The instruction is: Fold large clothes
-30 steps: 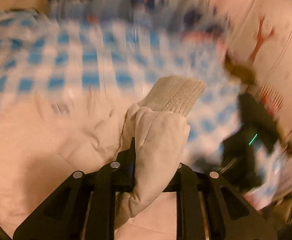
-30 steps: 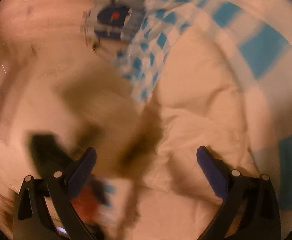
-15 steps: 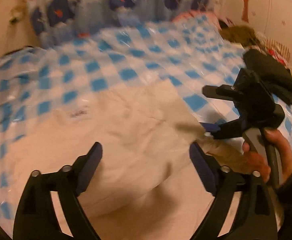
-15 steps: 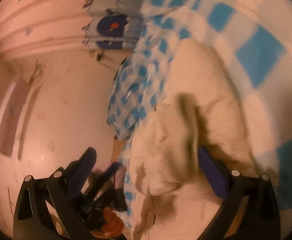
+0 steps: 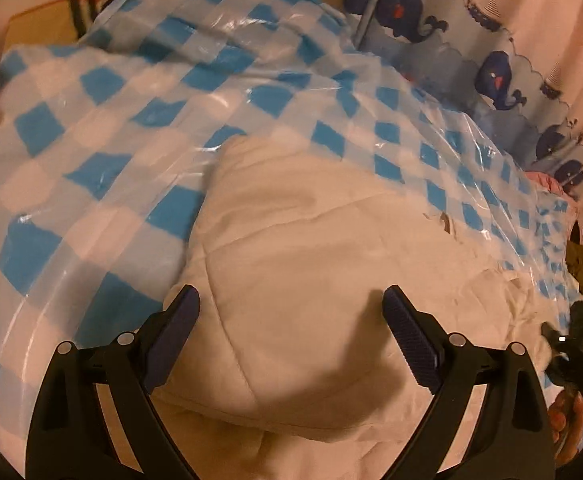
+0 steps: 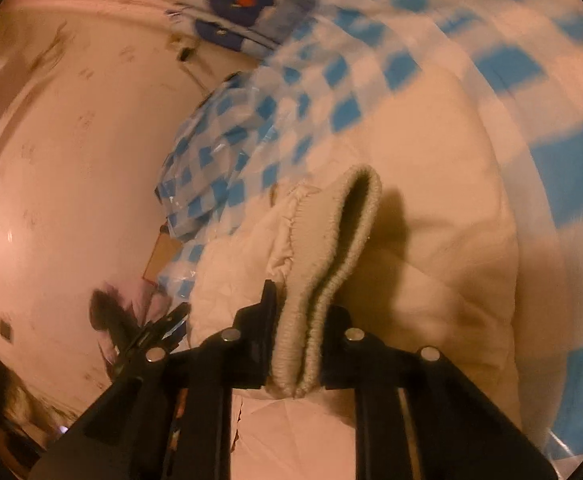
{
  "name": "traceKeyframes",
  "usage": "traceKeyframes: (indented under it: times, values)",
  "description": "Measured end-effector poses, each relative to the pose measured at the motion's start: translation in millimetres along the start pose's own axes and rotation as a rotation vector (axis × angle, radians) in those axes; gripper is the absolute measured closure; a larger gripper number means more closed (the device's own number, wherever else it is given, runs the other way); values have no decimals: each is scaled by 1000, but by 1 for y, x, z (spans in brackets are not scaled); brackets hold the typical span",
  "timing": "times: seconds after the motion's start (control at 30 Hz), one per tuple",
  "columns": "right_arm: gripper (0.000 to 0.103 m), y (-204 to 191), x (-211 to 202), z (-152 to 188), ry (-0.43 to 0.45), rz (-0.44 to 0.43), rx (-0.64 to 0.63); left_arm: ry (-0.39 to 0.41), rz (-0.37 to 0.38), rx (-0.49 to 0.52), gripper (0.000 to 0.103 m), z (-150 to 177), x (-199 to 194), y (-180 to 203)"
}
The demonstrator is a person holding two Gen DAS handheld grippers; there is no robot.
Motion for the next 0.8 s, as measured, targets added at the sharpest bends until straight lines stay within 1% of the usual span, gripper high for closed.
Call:
traceKeyframes:
  times: [0.03,0.1,0.17,0.23,0.27,0.3,0.33,0.37,0.43,0.5,0.53,0.57,0.6,0.63,0.67,0.7,0.73,0.77,0.8]
  values:
    - [87,-12,-8,-3,36,-5,-43,25,12,-3,14,-4,-6,3]
    - [88,-29,-22,-9,98,-19,-83,90,45,16,14,-11,-19,15]
    - [88,-34,-33,-16,144,-10,-91,115,32,43,14,-12,-25,21]
    - [88,-21,-34,-21,150,52,-92,88,9,70,12,-10,-16,25]
    - [88,-3,-30,-20,141,94,-64,28,-27,78,12,-3,0,22]
    - [88,19,-21,-18,112,137,-21,-28,-55,85,12,4,15,18]
    - [88,34,-13,-16,95,181,-1,-64,-72,99,10,9,27,16]
    - [88,53,-5,-10,67,205,29,-87,-84,107,10,16,38,14]
    - [88,72,0,-6,46,182,106,-79,-96,111,10,14,34,17]
    - [81,72,-6,-10,38,177,138,-51,-69,95,10,8,22,20]
    - [77,71,-14,-12,59,187,146,-26,-38,74,10,5,15,19]
    - [66,69,-31,-17,117,217,147,-11,-22,58,10,4,10,18]
    - [60,66,-48,-21,187,253,147,6,-17,38,10,2,6,15]
    - [53,55,-68,-26,281,288,123,28,-22,12,10,0,3,9]
    - [53,40,-77,-29,321,282,73,42,-21,-12,10,-1,1,5]
    - [53,24,-79,-31,335,265,15,49,-17,-34,10,-3,2,1]
    - [48,-5,-72,-31,330,248,-76,52,-13,-56,10,-4,3,-3]
    - [41,-25,-61,-30,307,238,-139,51,-17,-78,10,-4,4,-9]
    - [39,-38,-50,-30,284,235,-180,42,-24,-97,10,-3,7,-14]
Point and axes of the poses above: each gripper's, at about its wrist camera, not at the fingertips, and x roughly the way its jaws point, y to its right, z to its underside, the point moved 5 cm from there along x, roughly the way its jaws point, and after that the axes turned 7 degrees about x, right-handed, at the moved point
